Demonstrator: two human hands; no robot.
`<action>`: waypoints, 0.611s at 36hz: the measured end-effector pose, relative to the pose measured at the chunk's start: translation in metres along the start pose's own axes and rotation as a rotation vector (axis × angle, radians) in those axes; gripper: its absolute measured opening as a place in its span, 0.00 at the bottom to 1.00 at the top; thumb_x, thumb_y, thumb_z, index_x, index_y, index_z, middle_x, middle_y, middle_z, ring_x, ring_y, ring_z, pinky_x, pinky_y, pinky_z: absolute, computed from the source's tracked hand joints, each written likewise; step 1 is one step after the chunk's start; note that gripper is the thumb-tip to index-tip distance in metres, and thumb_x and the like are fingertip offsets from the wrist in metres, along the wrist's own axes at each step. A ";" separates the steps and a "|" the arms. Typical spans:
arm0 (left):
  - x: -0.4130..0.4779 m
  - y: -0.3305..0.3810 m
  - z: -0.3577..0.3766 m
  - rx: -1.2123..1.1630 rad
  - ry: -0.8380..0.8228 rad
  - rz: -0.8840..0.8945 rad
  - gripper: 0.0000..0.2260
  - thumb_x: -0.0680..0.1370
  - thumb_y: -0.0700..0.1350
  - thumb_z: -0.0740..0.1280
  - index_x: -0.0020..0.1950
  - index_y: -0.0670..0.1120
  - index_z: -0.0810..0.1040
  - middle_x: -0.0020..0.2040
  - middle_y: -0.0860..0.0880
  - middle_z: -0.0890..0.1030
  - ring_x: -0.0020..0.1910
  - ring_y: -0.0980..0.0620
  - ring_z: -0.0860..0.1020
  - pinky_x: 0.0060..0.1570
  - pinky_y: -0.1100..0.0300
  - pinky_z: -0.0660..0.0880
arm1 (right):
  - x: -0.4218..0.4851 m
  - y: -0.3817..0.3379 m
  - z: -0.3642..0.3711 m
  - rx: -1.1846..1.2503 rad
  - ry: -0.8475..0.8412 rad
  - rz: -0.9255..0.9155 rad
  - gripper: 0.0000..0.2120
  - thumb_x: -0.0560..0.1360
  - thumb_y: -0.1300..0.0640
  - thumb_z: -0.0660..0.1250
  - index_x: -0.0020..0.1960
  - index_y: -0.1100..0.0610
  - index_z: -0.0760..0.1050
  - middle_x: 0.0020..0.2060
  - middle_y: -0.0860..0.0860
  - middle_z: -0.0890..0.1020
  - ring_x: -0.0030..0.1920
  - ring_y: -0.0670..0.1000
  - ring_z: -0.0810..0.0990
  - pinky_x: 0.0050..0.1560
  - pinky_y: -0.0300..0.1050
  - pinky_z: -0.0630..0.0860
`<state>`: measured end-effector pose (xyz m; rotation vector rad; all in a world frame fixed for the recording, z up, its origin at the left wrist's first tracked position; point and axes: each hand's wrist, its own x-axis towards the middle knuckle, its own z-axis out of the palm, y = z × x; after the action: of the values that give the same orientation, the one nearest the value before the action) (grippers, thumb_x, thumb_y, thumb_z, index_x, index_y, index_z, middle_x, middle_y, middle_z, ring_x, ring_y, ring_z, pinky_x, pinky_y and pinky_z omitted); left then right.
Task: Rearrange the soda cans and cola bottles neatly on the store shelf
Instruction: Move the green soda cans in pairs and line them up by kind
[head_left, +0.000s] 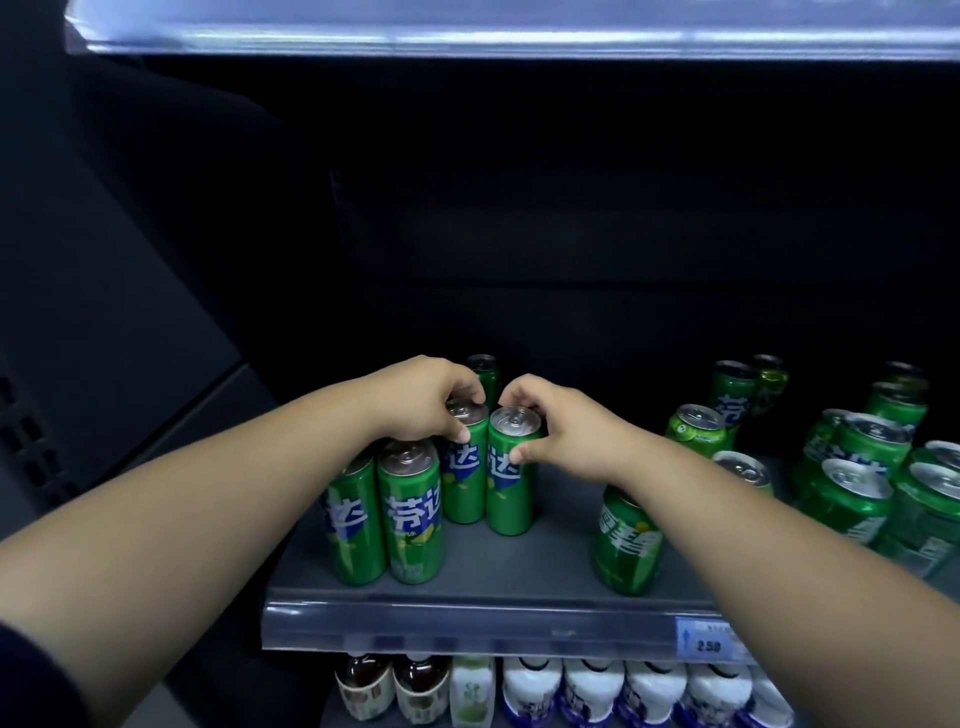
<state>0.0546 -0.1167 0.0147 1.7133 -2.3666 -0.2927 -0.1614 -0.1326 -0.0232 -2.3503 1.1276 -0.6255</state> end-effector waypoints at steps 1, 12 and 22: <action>0.000 -0.001 0.001 -0.017 0.004 -0.002 0.22 0.70 0.48 0.78 0.62 0.53 0.78 0.56 0.56 0.81 0.52 0.57 0.78 0.56 0.57 0.75 | 0.001 0.000 0.000 0.001 0.001 0.001 0.24 0.67 0.58 0.80 0.55 0.46 0.71 0.52 0.45 0.80 0.53 0.48 0.80 0.58 0.51 0.77; -0.005 0.002 0.002 0.032 -0.021 -0.017 0.24 0.70 0.51 0.77 0.64 0.57 0.75 0.55 0.56 0.79 0.52 0.55 0.78 0.55 0.56 0.76 | -0.001 0.005 0.001 0.015 0.035 0.011 0.24 0.69 0.60 0.78 0.58 0.46 0.71 0.54 0.46 0.80 0.54 0.47 0.80 0.59 0.48 0.77; -0.007 -0.001 0.008 0.053 0.025 0.000 0.24 0.71 0.51 0.76 0.66 0.55 0.75 0.59 0.54 0.77 0.58 0.54 0.75 0.60 0.54 0.74 | 0.001 0.007 0.001 0.041 -0.051 0.022 0.32 0.72 0.62 0.76 0.71 0.47 0.68 0.67 0.47 0.76 0.67 0.47 0.75 0.70 0.46 0.71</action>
<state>0.0552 -0.1103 0.0061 1.7291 -2.3773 -0.2093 -0.1644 -0.1375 -0.0279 -2.3034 1.1060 -0.5724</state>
